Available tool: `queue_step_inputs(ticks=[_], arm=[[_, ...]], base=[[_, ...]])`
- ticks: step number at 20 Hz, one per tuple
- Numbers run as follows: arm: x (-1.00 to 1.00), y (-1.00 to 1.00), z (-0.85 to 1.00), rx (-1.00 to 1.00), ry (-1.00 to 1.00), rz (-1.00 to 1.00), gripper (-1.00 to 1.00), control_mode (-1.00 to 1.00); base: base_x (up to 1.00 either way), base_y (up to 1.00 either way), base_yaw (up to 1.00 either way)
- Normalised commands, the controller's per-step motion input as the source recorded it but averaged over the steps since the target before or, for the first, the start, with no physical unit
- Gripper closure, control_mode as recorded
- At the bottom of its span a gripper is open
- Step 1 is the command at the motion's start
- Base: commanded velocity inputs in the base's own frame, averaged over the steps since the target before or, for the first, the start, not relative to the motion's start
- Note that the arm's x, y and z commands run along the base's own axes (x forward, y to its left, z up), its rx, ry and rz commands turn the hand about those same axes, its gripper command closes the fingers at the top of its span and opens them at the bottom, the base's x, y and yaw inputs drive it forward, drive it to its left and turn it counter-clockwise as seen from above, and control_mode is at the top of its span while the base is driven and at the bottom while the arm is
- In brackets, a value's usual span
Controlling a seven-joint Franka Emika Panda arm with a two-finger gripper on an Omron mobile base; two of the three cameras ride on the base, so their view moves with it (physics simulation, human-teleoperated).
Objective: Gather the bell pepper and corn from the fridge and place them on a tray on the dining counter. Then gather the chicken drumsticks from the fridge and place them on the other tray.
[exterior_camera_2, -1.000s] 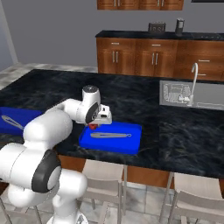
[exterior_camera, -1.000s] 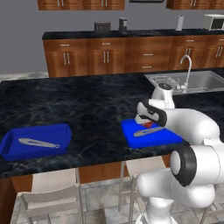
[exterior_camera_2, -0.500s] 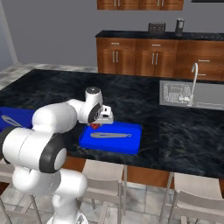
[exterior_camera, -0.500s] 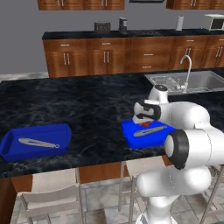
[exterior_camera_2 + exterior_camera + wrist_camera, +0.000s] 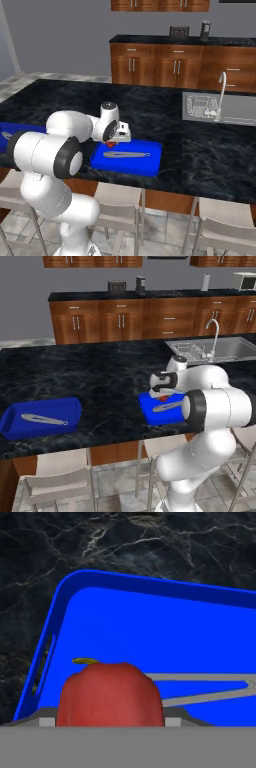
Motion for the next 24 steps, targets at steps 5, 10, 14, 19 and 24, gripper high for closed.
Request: queue_step_inputs(ticks=[5,10,14,19,24], arm=[[0.25,0.0,-0.21,0.0,0.0,0.0,1.0,-1.0],[0.24,0.0,-0.19,0.0,0.0,0.0,1.0,-1.0],[0.21,0.0,-0.18,0.0,0.0,0.0,1.0,-1.0],[0.19,0.0,-0.16,0.0,0.0,0.0,1.0,-1.0],[0.12,0.0,-0.13,0.0,0.0,0.0,-1.0,-1.0]], base=[[0.0,0.0,0.0],[0.0,0.0,0.0],[0.0,0.0,0.0],[0.0,0.0,0.0],[0.0,0.0,0.0]])
